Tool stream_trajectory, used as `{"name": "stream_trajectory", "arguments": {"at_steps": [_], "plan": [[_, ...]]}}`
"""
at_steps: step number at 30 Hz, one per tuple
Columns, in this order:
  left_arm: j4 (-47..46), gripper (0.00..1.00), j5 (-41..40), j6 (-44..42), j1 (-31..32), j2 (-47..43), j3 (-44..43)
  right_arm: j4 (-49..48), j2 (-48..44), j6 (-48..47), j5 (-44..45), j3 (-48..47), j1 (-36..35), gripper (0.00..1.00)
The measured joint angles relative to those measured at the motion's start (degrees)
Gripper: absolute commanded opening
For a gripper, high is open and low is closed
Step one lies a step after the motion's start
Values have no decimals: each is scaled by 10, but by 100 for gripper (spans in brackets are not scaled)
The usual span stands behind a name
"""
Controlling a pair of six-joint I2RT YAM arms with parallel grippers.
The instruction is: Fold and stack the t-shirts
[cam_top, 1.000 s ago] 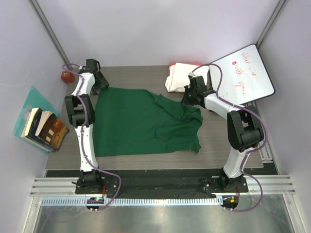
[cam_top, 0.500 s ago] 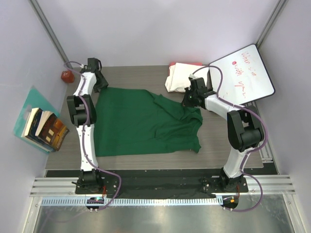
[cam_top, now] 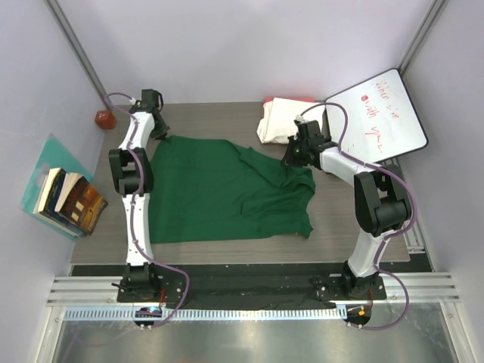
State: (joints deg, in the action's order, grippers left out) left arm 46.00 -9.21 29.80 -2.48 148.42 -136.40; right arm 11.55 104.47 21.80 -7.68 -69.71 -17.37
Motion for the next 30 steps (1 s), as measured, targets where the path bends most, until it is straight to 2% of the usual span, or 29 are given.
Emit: {"name": "stream_trajectory", "arguments": {"at_steps": [5,9,21,25,30], "plan": [[1,0,-7,-5,1,-30,47,1,-11,6,1,0,8,1],[2,0,-6,-5,1,-82,116,14,-24,9,1,-22,24,1],[-20,0,-6,-21,1,-268,202,52,-26,-10,12,-191,46,1],[-34,0,-2,-23,1,-283,204,66,3,-31,11,-271,51,1],[-28,0,3,-27,1,-279,182,79,88,-54,8,-389,61,1]]}}
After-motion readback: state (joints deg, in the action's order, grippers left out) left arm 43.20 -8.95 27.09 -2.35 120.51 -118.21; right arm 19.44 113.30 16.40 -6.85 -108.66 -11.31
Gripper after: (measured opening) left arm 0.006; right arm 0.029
